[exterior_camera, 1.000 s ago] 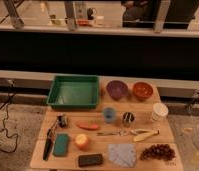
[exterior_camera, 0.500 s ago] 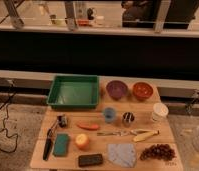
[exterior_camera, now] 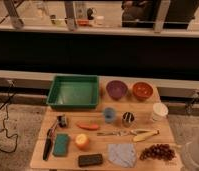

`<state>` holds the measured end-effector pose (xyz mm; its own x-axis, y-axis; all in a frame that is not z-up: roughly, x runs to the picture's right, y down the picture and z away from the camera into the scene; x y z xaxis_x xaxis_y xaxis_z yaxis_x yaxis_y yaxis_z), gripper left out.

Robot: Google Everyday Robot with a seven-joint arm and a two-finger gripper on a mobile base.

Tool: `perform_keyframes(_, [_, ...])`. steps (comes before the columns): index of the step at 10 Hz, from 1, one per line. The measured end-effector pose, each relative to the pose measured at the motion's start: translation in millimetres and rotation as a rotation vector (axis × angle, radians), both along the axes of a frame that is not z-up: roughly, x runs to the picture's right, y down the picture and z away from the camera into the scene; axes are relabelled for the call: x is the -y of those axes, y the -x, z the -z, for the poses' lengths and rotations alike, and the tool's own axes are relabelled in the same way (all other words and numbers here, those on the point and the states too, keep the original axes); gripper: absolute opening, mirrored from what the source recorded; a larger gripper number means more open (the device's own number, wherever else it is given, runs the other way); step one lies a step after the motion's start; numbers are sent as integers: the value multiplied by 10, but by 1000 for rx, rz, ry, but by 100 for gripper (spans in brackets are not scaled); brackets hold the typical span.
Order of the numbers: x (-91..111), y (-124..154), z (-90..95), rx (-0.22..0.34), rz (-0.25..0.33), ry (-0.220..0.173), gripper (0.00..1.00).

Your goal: Place grapes in paper cup

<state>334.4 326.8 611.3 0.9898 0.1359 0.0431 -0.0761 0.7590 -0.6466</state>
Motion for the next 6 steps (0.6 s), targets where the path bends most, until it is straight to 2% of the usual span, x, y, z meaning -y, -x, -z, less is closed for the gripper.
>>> perform_keyframes(3, [-138, 425, -17, 68, 31, 19, 80])
perform_keyframes(6, [-134, 762, -160, 102, 77, 32, 80])
